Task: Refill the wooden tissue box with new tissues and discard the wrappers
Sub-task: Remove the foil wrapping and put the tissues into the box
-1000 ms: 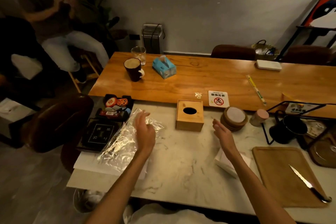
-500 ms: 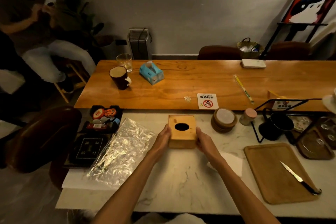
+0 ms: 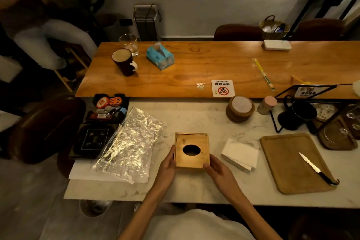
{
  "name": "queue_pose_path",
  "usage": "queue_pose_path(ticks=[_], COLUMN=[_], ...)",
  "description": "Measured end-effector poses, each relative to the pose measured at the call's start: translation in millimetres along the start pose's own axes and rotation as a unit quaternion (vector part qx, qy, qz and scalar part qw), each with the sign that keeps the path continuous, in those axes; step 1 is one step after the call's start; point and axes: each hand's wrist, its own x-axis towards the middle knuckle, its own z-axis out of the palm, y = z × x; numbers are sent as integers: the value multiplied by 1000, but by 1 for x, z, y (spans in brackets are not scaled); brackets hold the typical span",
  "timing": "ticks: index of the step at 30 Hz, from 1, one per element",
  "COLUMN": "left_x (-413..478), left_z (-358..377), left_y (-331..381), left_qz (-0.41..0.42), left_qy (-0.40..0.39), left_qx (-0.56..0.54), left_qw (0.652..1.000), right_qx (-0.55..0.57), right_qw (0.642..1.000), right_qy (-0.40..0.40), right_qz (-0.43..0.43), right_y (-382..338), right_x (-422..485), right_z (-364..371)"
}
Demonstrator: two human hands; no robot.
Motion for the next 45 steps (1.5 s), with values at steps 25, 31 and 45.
queue_pose_path(ticks=[25, 31, 45], left_x=[-1, -4, 75], left_z=[-1, 5, 170], left_y=[-5, 0, 75], left_qz=[15, 33, -67], left_qy=[29, 59, -124], left_qx=[-9, 60, 328], left_qw=[999, 996, 934], right_qx=[-188, -172, 100], right_qw=[967, 979, 922], right_qy=[93, 46, 213], right_qz=[-143, -103, 307], right_y=[-50, -54, 50], right_x=[108, 104, 16], right_z=[-35, -42, -129])
